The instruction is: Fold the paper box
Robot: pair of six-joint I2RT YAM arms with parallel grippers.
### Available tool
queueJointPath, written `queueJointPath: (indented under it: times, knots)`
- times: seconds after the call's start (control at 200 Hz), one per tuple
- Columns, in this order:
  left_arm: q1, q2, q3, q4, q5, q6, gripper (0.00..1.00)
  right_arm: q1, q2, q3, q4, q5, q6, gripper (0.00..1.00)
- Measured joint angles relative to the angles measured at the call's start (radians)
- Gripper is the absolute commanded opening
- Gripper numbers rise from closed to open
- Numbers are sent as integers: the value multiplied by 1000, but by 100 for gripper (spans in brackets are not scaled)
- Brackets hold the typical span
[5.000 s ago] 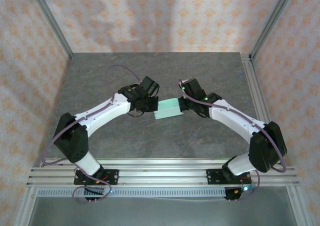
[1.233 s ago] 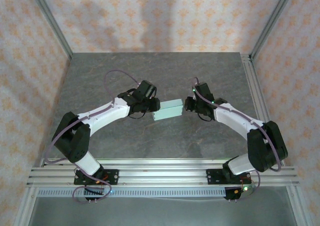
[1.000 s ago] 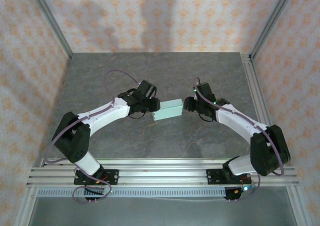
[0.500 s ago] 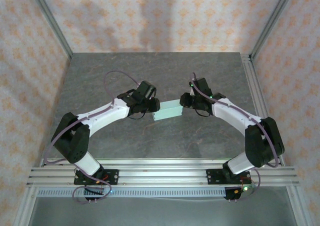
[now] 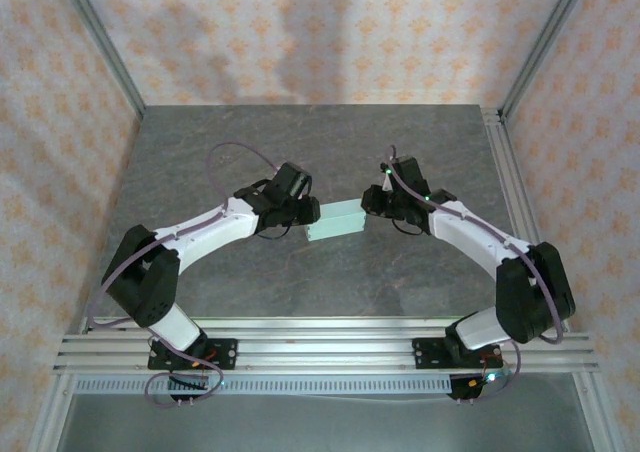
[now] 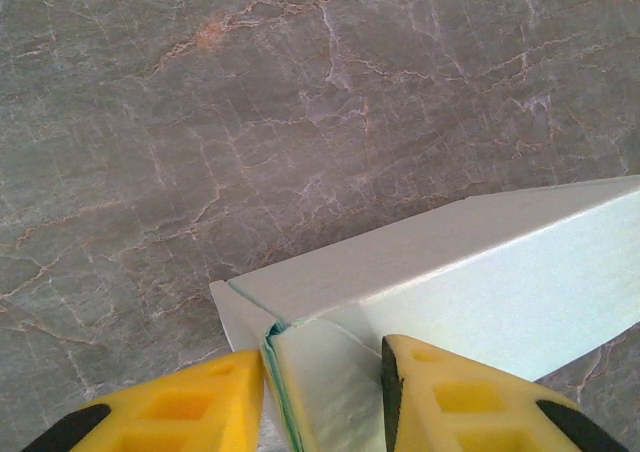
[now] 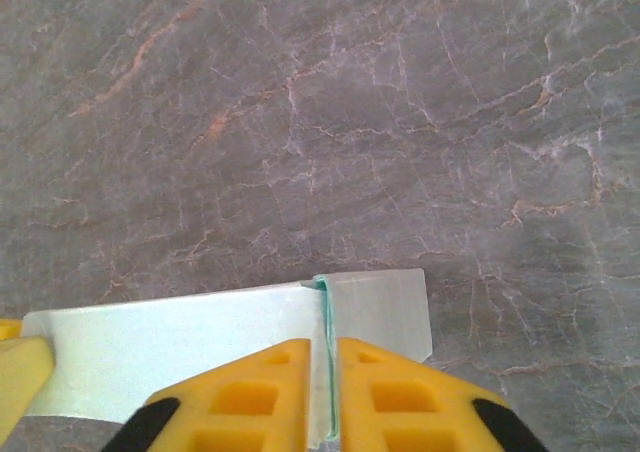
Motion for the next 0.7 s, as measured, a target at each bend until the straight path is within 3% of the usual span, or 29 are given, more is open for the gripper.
queueJointPath:
  times: [0.09, 0.26, 0.475, 0.701]
  knots:
    - [0, 0, 0, 1, 0, 0, 35, 0, 6, 0, -1, 0, -3, 22]
    - [0, -6, -8, 8, 0, 0, 35, 0, 34, -23, 41, -8, 8, 0]
    - [0, -7, -11, 13, 0, 0, 34, -3, 12, -42, 60, -7, 3, 0]
    - [0, -7, -14, 21, 0, 0, 33, 1, -62, -48, 40, 42, -48, 42]
